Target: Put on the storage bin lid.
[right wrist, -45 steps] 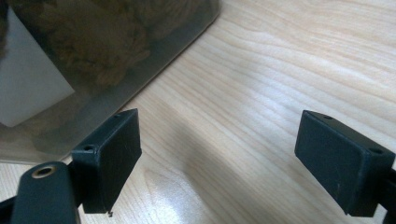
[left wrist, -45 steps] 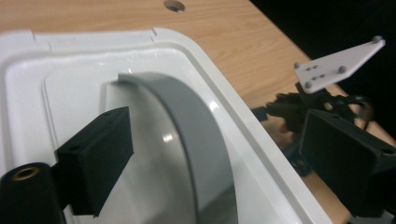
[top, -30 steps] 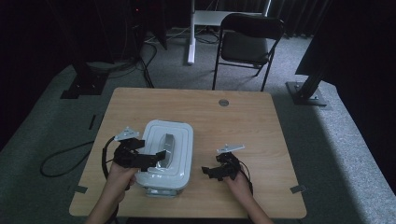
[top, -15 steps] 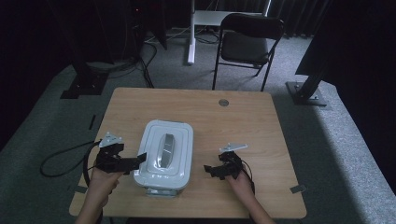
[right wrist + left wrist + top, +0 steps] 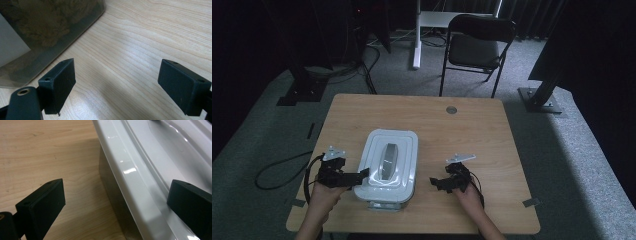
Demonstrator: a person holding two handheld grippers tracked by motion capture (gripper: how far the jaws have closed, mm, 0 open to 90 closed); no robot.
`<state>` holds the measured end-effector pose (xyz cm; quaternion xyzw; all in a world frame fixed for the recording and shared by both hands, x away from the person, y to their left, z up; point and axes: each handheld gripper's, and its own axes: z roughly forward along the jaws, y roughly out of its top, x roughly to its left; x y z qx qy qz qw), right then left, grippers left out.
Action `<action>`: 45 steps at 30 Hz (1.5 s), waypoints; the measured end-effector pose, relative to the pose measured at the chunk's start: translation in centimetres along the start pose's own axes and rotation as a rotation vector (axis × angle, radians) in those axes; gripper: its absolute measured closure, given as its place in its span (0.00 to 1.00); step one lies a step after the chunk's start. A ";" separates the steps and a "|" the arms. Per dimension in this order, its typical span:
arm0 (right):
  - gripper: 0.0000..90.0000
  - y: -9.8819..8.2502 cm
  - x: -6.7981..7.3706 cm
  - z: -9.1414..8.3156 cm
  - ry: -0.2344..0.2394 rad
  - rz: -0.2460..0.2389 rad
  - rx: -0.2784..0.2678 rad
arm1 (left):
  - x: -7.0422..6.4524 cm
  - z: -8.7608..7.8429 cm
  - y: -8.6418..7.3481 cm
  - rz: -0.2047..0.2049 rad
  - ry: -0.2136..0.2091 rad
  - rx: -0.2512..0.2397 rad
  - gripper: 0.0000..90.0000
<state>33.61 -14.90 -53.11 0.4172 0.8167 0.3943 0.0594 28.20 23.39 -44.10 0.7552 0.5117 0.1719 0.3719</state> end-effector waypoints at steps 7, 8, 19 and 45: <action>0.15 0.1 0.1 0.1 0.002 -0.001 0.001 | -0.3 0.0 0.2 0.003 0.040 0.005 0.03; 0.15 0.1 0.1 0.1 0.001 -0.003 0.001 | -0.5 0.1 0.2 0.013 0.058 -0.007 0.03; 0.15 0.0 -0.3 -0.3 0.000 0.011 -0.009 | -0.5 -1.2 0.5 0.005 0.018 -0.086 0.03; 0.15 -0.9 -1.5 -1.5 -0.058 0.025 -0.039 | 1.8 -3.0 -1.5 0.024 -0.060 -0.187 0.03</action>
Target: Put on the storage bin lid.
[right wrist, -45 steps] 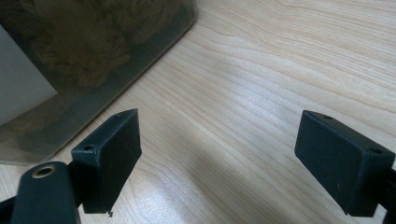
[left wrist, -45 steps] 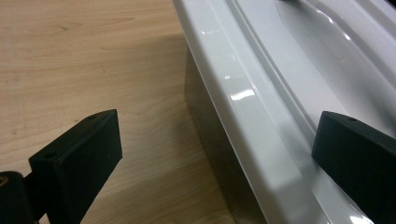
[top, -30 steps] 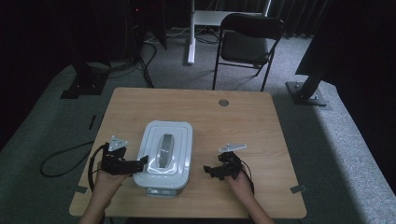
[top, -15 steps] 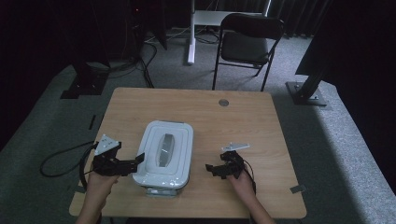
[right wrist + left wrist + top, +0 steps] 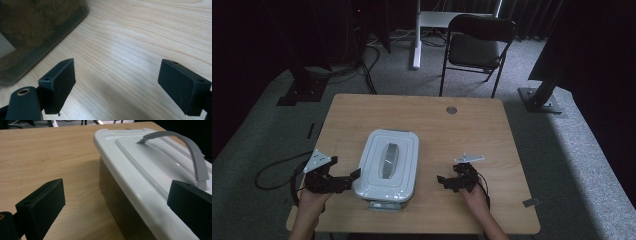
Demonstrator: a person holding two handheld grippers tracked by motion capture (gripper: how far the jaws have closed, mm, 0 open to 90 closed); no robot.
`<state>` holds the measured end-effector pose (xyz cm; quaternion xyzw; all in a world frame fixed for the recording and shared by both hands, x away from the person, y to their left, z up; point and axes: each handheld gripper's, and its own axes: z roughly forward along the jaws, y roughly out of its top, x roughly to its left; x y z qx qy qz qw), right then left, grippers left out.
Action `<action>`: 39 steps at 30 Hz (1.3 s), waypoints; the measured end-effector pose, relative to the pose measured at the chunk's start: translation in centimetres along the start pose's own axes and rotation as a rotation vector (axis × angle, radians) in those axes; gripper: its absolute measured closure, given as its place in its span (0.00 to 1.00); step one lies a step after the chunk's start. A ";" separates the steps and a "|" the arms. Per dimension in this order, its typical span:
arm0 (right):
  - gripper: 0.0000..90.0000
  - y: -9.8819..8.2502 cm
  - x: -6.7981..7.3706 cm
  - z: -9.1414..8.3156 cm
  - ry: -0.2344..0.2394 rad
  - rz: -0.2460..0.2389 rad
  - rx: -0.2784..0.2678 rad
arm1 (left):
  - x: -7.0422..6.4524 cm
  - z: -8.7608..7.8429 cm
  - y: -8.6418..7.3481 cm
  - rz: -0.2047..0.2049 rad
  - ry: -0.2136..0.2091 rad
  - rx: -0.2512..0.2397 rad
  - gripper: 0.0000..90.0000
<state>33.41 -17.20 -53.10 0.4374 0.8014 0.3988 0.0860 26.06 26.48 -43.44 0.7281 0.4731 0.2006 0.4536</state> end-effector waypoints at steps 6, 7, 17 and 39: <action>0.15 -0.5 -0.7 -0.5 -0.038 0.001 -0.013 | 1.3 -0.3 -0.9 -0.037 0.003 -0.004 0.03; 0.15 -0.6 -0.9 -0.6 -0.048 0.001 -0.014 | 1.5 -0.4 -1.1 -0.042 0.007 -0.005 0.03; 0.15 -1.2 -2.1 -1.5 -0.104 0.018 -0.040 | 3.6 -0.2 -2.9 -0.093 0.054 0.004 0.03; 0.14 -4.6 -6.0 -4.6 -0.278 0.114 -0.081 | 6.0 2.9 -7.7 -0.088 0.135 0.076 0.03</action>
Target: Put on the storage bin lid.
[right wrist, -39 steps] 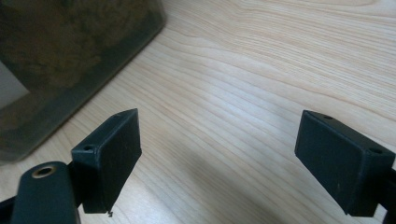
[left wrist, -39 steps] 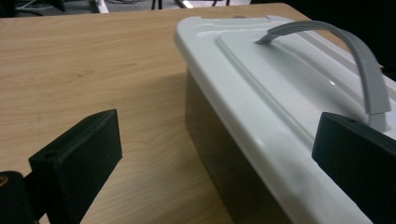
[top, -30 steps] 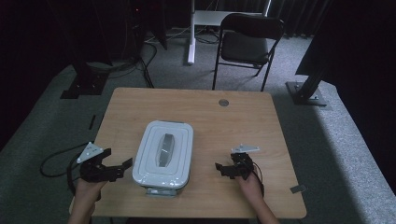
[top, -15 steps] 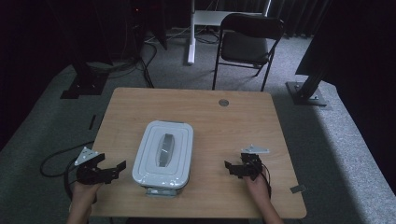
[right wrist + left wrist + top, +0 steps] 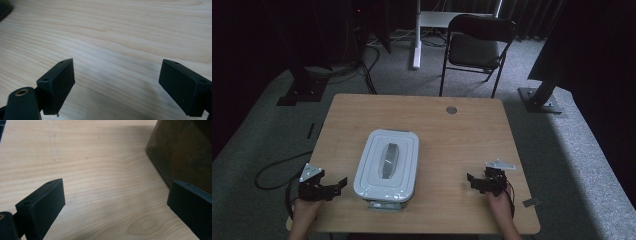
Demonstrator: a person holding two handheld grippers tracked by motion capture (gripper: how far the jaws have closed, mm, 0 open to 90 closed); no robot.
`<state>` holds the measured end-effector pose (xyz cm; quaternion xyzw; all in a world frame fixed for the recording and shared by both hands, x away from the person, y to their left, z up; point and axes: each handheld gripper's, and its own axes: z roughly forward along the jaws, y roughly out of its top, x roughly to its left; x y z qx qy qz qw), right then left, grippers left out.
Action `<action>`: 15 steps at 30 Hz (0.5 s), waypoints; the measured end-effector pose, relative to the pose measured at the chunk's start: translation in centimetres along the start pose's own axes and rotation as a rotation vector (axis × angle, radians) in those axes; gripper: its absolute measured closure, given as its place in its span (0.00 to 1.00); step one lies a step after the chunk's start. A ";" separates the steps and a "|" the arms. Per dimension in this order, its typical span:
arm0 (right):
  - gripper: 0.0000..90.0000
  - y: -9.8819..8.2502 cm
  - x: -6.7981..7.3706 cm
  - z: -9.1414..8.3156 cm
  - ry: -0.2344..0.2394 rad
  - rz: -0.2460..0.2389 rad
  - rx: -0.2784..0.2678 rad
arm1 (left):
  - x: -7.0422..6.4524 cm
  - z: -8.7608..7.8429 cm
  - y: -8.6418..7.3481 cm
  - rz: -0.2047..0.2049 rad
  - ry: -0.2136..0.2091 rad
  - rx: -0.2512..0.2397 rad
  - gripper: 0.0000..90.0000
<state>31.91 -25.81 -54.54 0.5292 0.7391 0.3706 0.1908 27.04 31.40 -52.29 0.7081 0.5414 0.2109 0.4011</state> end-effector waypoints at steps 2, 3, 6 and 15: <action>0.14 -0.3 -0.4 -0.2 -0.014 0.008 -0.001 | 0.2 0.2 -0.3 -0.003 0.002 0.009 0.03; 0.14 -0.4 -0.6 -0.3 -0.016 0.015 -0.003 | 0.2 0.3 -0.4 -0.001 0.006 0.015 0.03; 0.14 -0.5 -1.1 -0.6 -0.044 0.021 -0.009 | 0.5 0.7 -0.7 0.003 0.023 0.032 0.03; 0.14 -1.3 -1.9 -1.3 -0.130 0.038 -0.006 | 0.9 1.5 -1.5 0.010 0.058 0.091 0.03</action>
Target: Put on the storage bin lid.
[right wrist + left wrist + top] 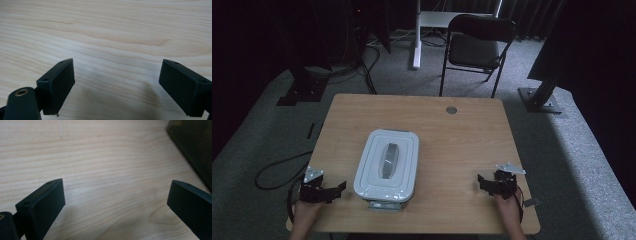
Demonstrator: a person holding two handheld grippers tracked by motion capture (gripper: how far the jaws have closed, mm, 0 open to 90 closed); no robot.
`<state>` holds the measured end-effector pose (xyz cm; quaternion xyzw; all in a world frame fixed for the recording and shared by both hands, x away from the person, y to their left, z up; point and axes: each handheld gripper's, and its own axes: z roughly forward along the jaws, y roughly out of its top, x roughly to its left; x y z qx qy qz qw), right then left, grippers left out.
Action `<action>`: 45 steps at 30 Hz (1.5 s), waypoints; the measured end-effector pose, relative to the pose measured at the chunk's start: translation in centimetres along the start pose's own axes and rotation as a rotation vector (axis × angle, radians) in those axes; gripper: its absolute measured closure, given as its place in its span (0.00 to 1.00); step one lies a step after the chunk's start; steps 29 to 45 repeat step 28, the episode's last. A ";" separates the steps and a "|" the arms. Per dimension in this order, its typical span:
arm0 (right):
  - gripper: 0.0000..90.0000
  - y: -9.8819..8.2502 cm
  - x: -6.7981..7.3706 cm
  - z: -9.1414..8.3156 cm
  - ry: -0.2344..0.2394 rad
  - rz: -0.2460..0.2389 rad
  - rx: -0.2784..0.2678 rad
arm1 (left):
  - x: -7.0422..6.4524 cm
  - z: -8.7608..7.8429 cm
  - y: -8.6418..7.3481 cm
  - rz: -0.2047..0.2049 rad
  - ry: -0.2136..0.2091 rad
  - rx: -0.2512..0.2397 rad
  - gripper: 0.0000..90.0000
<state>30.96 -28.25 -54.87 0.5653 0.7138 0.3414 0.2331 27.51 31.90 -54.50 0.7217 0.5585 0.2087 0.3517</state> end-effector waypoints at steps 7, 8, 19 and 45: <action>0.14 -0.2 -0.7 -0.4 -0.092 0.038 -0.009 | 0.0 0.0 -0.2 0.003 0.044 0.005 0.03; 0.14 -0.3 -0.9 -0.4 -0.110 0.047 -0.007 | 0.1 0.0 -0.2 -0.004 0.052 0.010 0.03; 0.14 -0.9 -2.7 -0.3 -0.172 0.139 -0.015 | 0.5 -0.2 -0.7 -0.026 0.148 0.012 0.03; 0.14 -1.0 -2.6 0.2 -0.178 0.128 0.003 | 1.1 -0.4 -0.9 -0.061 0.150 -0.003 0.03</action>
